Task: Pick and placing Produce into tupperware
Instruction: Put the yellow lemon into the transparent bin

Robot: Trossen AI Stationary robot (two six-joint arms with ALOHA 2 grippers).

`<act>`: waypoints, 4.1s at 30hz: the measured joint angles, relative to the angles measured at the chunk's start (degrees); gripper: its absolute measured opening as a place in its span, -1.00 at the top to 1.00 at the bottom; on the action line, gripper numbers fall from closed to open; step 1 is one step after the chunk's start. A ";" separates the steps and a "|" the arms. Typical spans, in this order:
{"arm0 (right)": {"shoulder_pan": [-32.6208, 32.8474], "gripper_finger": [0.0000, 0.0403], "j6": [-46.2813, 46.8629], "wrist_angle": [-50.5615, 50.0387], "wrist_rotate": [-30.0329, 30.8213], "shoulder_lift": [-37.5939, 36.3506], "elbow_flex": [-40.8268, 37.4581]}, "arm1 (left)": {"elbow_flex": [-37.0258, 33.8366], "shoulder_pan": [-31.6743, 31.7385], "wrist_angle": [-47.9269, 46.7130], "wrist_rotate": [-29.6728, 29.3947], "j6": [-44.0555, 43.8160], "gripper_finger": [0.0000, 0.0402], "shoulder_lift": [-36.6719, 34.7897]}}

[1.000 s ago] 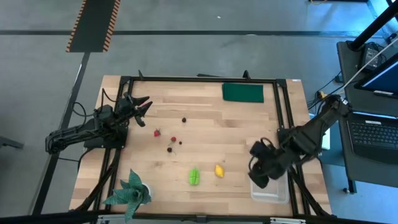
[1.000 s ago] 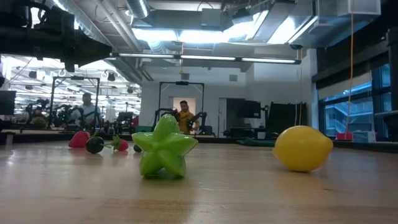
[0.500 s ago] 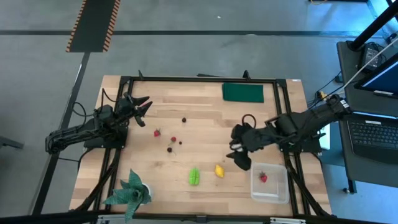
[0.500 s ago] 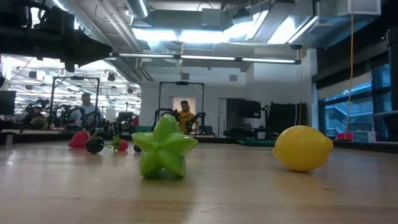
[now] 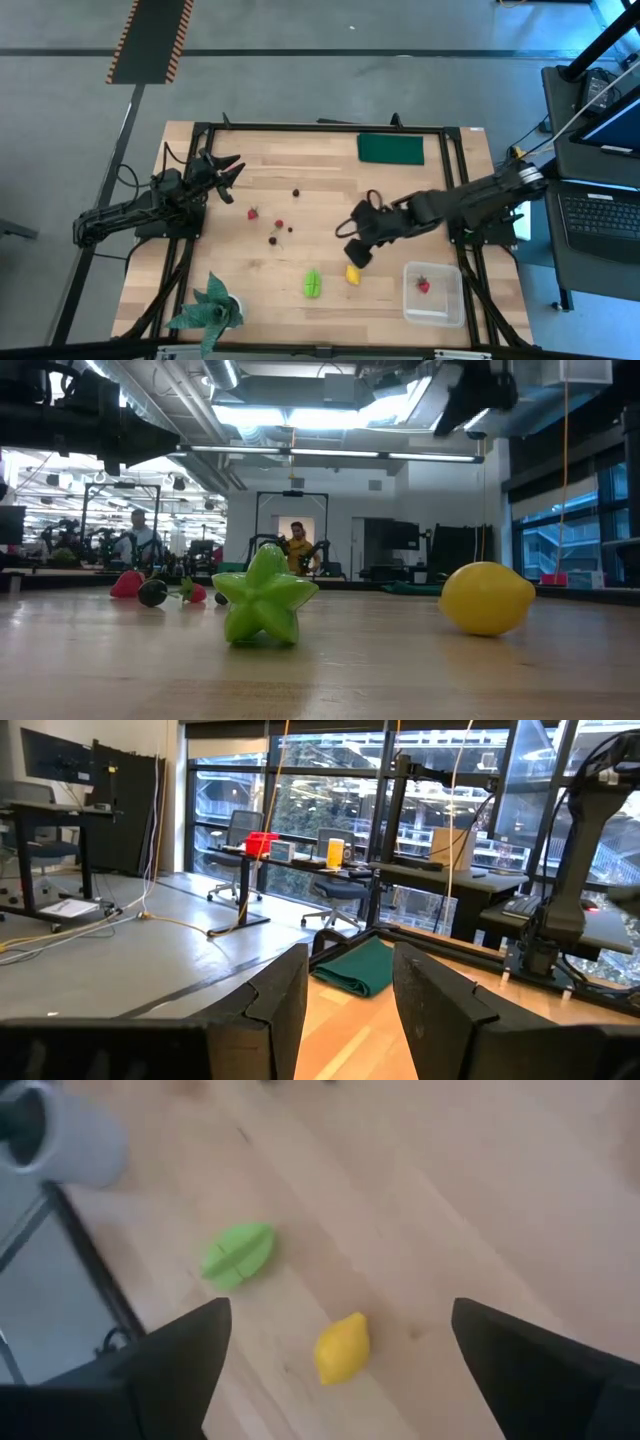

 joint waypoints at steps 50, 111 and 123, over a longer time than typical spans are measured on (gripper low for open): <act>7.11 -0.88 8.82 4.37 -5.66 22.26 -0.02 | 0.00 0.00 -0.39 0.00 0.15 0.30 0.00; 6.47 -0.06 4.06 4.22 -7.34 25.16 0.13 | 0.00 0.00 -1.95 -0.02 0.16 0.30 0.01; 5.60 -0.06 -5.03 -24.40 -4.11 24.69 22.66 | 0.00 0.00 -1.95 -0.01 0.05 0.30 0.02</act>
